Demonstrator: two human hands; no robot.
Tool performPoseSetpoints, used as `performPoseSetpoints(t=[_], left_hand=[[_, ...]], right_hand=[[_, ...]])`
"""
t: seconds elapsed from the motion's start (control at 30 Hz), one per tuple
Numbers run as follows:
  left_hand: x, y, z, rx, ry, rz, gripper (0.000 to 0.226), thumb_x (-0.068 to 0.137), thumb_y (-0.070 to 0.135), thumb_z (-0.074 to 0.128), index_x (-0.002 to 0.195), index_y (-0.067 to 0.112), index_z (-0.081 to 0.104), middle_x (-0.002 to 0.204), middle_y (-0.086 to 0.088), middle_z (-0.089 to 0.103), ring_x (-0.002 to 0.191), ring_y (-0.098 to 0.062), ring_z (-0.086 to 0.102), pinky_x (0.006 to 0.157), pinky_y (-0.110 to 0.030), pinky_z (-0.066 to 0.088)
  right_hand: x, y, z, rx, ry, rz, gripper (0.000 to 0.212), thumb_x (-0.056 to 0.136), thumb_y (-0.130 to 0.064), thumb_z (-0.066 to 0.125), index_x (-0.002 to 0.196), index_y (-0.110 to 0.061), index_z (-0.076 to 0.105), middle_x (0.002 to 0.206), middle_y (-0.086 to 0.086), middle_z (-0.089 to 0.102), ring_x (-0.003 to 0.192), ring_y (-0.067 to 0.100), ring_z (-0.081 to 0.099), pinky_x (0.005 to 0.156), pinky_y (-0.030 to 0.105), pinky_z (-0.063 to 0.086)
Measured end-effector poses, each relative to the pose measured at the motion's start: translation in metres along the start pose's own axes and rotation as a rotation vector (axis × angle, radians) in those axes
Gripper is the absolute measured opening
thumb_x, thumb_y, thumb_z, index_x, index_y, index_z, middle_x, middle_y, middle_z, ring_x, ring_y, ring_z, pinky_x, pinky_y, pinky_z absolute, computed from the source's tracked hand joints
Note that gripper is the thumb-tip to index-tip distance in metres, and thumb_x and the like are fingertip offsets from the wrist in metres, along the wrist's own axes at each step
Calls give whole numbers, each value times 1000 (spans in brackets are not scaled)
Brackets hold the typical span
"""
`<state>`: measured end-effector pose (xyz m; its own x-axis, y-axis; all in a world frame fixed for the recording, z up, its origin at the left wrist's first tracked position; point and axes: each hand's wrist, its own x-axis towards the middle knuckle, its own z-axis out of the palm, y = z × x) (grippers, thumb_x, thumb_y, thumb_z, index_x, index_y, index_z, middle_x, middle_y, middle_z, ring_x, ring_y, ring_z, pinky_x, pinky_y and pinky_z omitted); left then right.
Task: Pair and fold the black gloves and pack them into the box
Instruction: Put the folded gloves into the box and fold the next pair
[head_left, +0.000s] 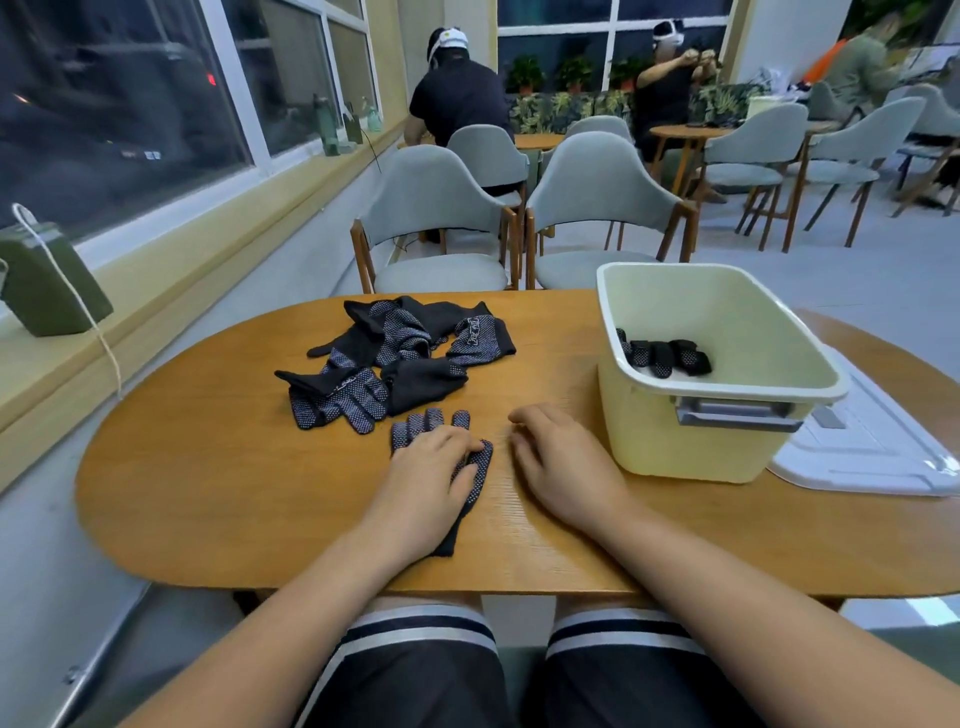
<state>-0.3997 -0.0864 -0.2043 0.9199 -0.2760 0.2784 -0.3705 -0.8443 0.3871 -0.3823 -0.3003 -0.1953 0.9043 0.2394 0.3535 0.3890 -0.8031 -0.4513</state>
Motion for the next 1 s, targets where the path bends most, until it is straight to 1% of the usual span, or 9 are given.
performPoseSetpoints(t=[0.13,0.27,0.4,0.5,0.57,0.67,0.8,0.9,1.0], left_hand=[[13,23,16,-28,8,9,32,109,33,53,140,31,60,142,17,53,135,-7,45,112,-35,36],[21,31,26,-68,6,0,35,107,32,56,141,28,60,143,15,54,134,-9,48,117,-38,39],[23,37,31,-114,9,7,36,103,28,59,139,25,62,142,12,59,133,-11,52,115,-41,43],[23,40,31,-138,19,17,33,102,26,60,136,26,64,138,12,60,130,-10,54,114,-38,43],[24,38,29,-209,41,11,28,102,24,63,129,26,68,130,12,64,125,-8,57,112,-34,44],[30,34,18,-321,89,-52,20,101,22,67,119,28,74,120,15,70,116,-1,59,107,-26,44],[50,24,-16,-279,203,-80,16,100,20,71,114,24,77,114,13,73,107,-1,63,99,-21,48],[72,6,-41,-220,219,-116,19,99,18,71,117,23,76,115,10,74,107,-6,66,99,-23,51],[94,-15,-59,-104,176,-151,27,99,16,70,124,25,73,122,8,72,114,-11,66,103,-31,53]], right_hand=[[1,2,1,16,-1,14,27,109,-32,49,131,-23,62,128,-1,67,118,23,64,95,45,56],[2,3,1,34,3,31,22,108,-28,48,125,-23,62,123,-1,67,113,23,64,92,47,55],[3,6,2,60,12,47,18,107,-21,47,117,-22,62,117,0,68,107,23,64,88,48,55],[3,8,3,73,5,43,19,106,-18,45,115,-21,61,115,1,67,105,23,64,87,47,54],[4,9,3,90,-5,35,20,105,-15,45,115,-21,61,113,1,67,105,23,63,88,46,54],[4,10,2,115,-5,19,23,104,-12,47,117,-22,62,115,0,67,108,22,63,91,42,52],[5,10,1,102,-2,9,22,104,-10,48,117,-21,62,116,3,67,110,24,63,95,42,51],[5,10,1,100,-7,15,22,104,-10,49,119,-20,62,119,4,67,113,24,62,98,40,50],[6,10,1,95,-10,26,22,104,-11,48,119,-20,63,120,4,67,114,24,62,99,41,51]])
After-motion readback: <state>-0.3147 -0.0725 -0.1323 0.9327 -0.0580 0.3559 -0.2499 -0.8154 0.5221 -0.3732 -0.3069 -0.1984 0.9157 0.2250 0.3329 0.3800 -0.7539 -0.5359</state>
